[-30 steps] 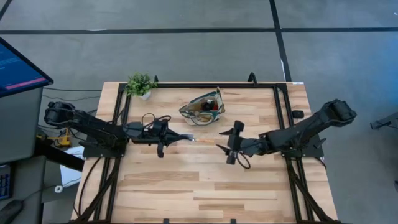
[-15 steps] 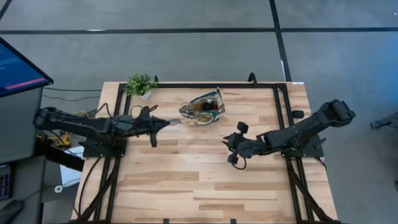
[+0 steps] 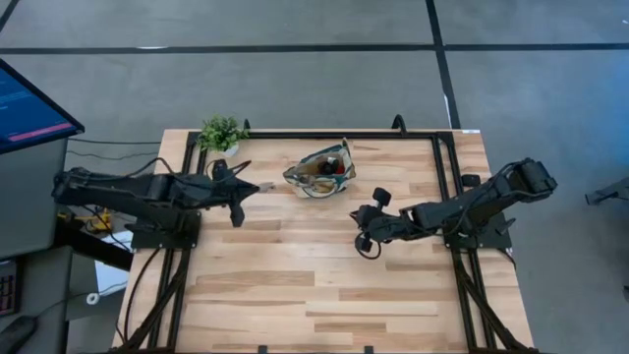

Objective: Pick & Place Garden tools in Gardening bag
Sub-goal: Put the trowel into the gardening bag

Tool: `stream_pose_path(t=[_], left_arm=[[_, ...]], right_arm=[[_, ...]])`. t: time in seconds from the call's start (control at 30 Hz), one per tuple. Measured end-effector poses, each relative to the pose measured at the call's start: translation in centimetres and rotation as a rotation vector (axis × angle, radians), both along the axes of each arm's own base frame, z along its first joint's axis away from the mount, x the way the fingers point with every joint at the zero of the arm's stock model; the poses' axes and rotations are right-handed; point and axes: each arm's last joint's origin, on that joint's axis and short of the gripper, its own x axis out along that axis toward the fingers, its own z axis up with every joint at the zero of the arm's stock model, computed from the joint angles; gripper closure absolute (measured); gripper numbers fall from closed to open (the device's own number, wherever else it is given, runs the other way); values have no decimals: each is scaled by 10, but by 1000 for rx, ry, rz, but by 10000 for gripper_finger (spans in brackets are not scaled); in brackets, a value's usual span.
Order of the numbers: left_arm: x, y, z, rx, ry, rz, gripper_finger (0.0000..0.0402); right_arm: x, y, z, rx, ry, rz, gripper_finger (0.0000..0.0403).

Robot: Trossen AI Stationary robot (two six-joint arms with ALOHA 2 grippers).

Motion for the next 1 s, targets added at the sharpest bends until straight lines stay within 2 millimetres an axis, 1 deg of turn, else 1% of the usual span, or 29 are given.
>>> stream_pose_path(t=[0.1,0.23,0.3,0.5,0.6,0.7,0.87,1.0], left_arm=[[-3,1,5,14,36,24,400],[-2,2,4,26,51,41,400],[1,1,3,26,61,42,400],[14,0,-12,20,165,55,400],[21,0,-14,37,188,73,400],[25,0,-8,63,178,81,400],[26,0,7,92,143,89,400],[29,1,5,115,153,121,400]], right_arm=[[0,-1,0,-9,5,5,380],[0,-1,0,-12,7,6,386],[0,-1,0,-13,8,6,388],[0,-1,0,-17,12,7,388],[0,-1,0,-17,11,6,387],[0,-1,0,-18,11,6,387],[0,-1,0,-17,12,7,391],[0,-1,0,-17,12,7,392]])
